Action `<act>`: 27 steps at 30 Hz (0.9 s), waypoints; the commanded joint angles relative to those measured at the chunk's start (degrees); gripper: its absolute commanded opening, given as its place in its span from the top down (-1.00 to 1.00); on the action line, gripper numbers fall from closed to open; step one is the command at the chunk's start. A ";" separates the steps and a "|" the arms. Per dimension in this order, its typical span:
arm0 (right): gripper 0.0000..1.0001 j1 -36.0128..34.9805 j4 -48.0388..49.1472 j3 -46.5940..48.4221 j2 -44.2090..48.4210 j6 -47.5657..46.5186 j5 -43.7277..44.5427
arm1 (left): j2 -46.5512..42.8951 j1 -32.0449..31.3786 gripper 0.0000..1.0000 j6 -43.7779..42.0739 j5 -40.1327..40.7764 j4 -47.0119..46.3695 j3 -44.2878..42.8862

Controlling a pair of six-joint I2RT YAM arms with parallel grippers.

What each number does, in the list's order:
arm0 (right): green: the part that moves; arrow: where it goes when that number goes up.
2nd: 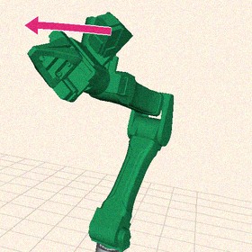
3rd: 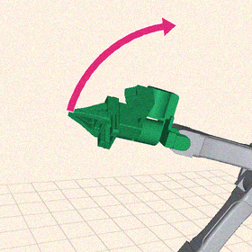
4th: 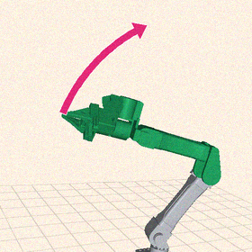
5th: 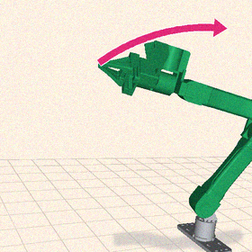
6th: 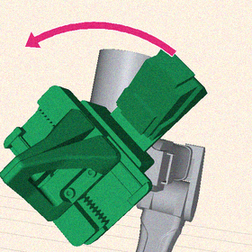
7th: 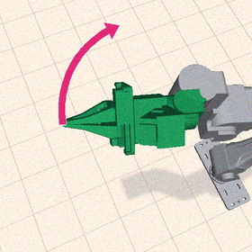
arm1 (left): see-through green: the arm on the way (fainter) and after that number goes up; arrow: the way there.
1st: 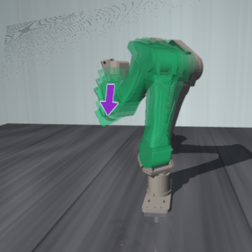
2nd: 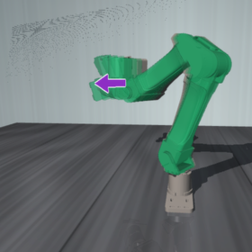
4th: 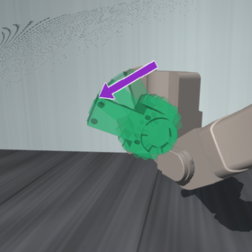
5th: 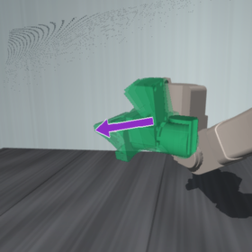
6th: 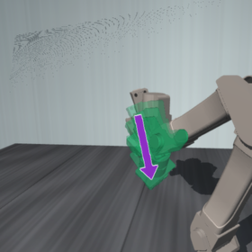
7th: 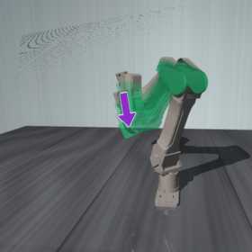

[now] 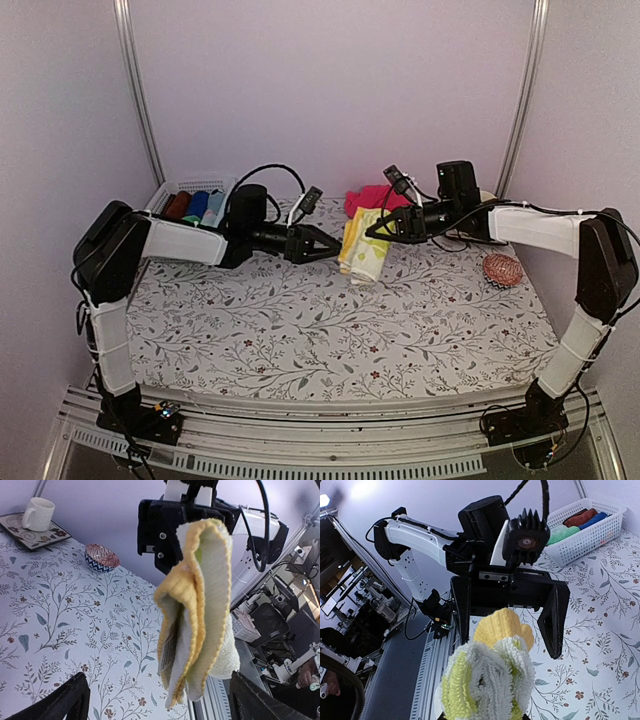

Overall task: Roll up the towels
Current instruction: Pass from the right arm to the left

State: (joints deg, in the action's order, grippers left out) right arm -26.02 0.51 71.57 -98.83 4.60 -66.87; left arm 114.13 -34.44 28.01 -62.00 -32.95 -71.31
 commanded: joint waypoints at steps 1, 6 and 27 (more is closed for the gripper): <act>0.89 -0.77 1.70 2.82 1.01 -2.08 -2.79 | 2.02 -1.66 -0.93 2.82 -6.10 -4.26 -2.38; 0.89 -1.37 0.09 5.52 -0.61 -3.67 -1.92 | 3.00 -2.87 -0.93 2.06 -7.27 -1.52 -4.33; 0.87 -2.84 -16.60 16.20 -8.77 -3.63 21.67 | 2.48 -5.08 -0.93 -15.95 7.48 28.88 -13.01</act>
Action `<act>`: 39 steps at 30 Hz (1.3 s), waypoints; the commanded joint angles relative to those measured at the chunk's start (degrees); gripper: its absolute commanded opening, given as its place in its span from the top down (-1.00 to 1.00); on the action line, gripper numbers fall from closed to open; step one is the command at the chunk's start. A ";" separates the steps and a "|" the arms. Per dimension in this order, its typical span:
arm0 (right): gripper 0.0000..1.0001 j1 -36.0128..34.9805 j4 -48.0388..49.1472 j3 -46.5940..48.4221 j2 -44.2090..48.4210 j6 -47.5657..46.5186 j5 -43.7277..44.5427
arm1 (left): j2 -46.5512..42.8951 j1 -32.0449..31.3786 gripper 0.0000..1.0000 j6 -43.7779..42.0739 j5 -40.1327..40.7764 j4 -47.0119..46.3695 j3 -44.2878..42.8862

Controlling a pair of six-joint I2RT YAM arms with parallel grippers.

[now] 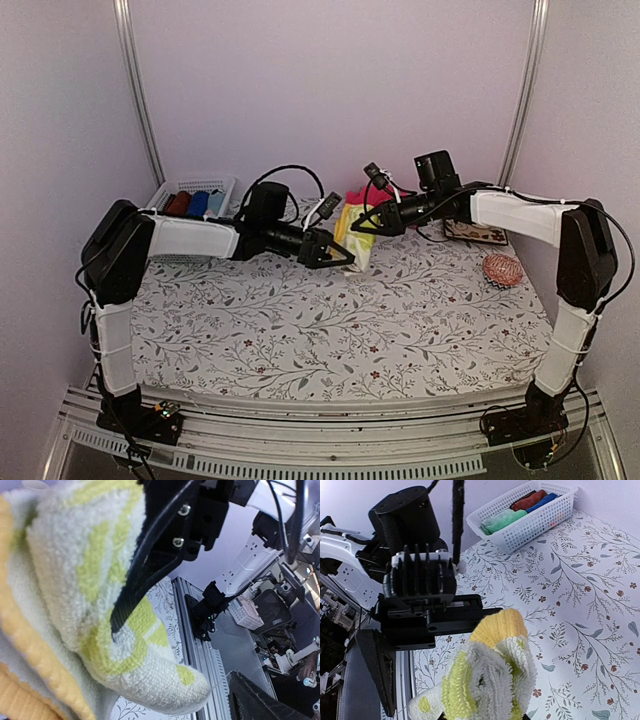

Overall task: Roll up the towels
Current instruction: Pass from the right arm to the left

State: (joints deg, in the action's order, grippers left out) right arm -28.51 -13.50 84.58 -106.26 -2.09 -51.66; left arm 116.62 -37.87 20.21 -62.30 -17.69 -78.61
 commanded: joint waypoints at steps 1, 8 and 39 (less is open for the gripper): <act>0.87 -0.51 -2.25 3.15 -1.32 4.15 7.07 | 0.28 -1.94 -0.93 -8.77 9.55 15.11 -6.87; 0.84 -1.41 -2.37 2.87 -1.94 7.03 8.34 | 0.60 -2.83 -0.93 -8.09 12.83 13.07 -7.37; 0.13 -1.58 -5.66 5.97 -2.64 14.74 14.34 | 2.75 -4.16 0.68 -13.08 27.94 29.67 -15.68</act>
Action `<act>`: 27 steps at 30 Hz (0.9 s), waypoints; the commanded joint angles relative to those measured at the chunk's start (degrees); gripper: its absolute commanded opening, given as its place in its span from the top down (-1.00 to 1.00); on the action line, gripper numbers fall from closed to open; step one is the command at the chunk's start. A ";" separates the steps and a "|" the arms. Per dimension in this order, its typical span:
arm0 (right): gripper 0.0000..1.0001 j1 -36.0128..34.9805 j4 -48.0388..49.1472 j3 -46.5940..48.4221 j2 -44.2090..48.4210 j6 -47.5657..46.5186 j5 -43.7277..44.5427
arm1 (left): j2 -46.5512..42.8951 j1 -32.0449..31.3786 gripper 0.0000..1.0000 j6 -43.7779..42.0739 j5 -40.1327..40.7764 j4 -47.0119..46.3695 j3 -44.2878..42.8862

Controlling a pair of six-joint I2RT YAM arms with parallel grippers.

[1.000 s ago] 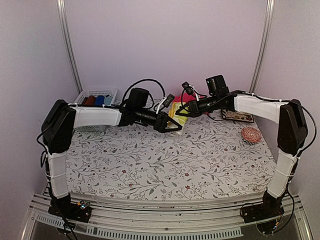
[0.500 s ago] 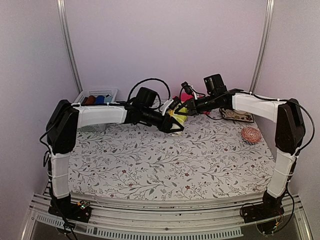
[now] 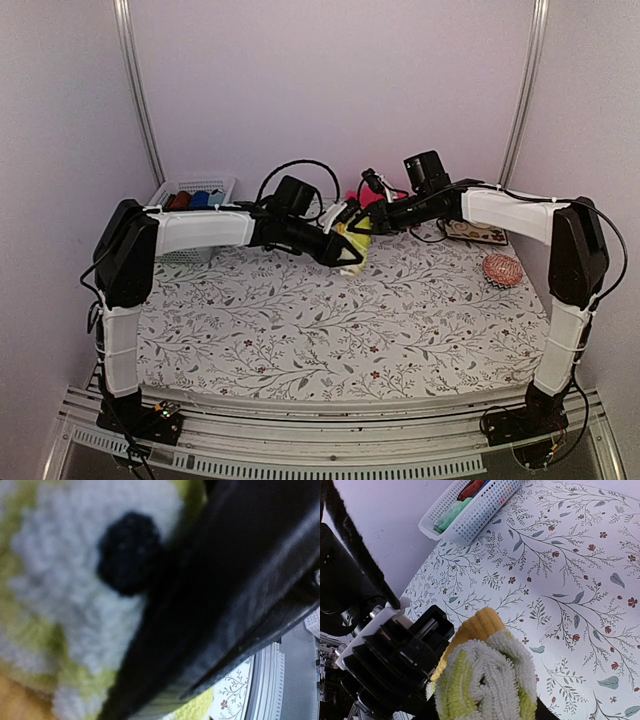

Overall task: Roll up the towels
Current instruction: Pass from the right arm to the left, then place the towel in the bin.

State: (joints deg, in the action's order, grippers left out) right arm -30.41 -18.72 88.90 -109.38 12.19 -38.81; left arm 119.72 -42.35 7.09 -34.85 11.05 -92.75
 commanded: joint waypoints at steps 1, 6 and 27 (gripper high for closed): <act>0.06 0.81 -0.55 1.55 0.66 0.54 1.22 | -0.78 0.66 0.74 0.29 0.71 1.11 -1.22; -0.98 3.53 -1.26 1.13 2.02 0.71 -0.57 | -3.92 3.39 0.77 0.66 2.85 3.03 1.43; -0.98 6.92 -9.32 -0.42 3.96 -7.02 9.07 | -5.26 29.90 0.90 -6.60 18.99 30.30 -9.51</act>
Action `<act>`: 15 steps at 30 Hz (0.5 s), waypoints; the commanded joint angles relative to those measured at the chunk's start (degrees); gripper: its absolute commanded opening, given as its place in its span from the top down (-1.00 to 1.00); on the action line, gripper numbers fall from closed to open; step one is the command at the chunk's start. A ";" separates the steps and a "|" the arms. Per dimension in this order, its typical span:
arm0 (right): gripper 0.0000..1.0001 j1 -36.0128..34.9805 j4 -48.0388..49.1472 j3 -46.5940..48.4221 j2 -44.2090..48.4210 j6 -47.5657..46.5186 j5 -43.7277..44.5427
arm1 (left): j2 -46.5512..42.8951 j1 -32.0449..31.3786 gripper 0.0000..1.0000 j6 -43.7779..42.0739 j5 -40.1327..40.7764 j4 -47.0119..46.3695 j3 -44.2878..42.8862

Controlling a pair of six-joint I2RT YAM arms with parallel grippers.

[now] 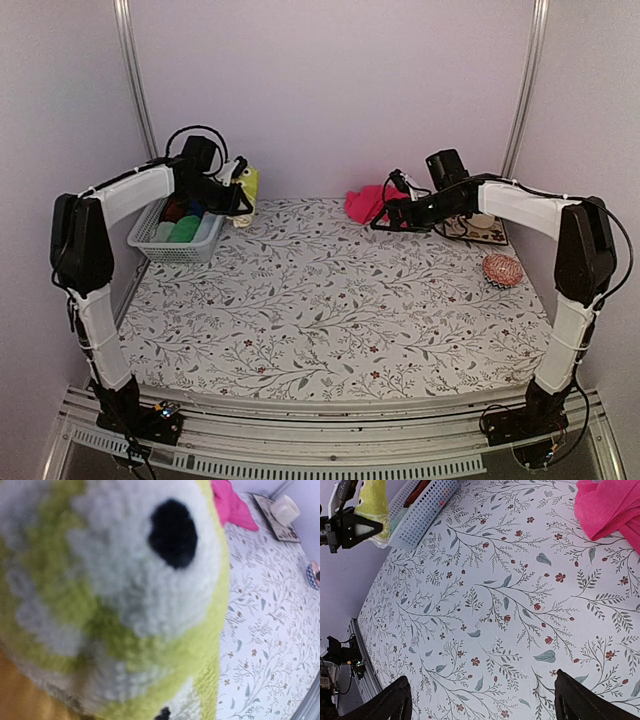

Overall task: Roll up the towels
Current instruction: Place the towel in the bin.

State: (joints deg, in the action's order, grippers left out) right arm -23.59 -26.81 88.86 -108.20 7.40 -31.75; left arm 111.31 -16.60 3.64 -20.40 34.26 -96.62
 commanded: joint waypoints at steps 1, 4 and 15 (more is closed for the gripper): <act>-0.98 0.08 -1.22 -0.51 2.85 -2.29 2.04 | 4.05 5.13 0.90 -3.56 5.71 8.46 -7.48; -0.98 0.20 -1.32 -1.03 3.20 -2.55 2.04 | 7.96 8.38 0.89 -4.94 8.17 12.69 -13.84; -0.98 0.38 -4.30 -0.44 3.07 -3.93 2.53 | 17.95 18.65 0.88 -10.64 18.52 19.72 -26.32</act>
State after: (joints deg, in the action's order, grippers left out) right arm -23.57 -28.91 88.49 -107.04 4.84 -29.93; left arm 127.42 -1.50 -3.46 -7.31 49.76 -119.87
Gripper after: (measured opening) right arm 0.988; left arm 0.189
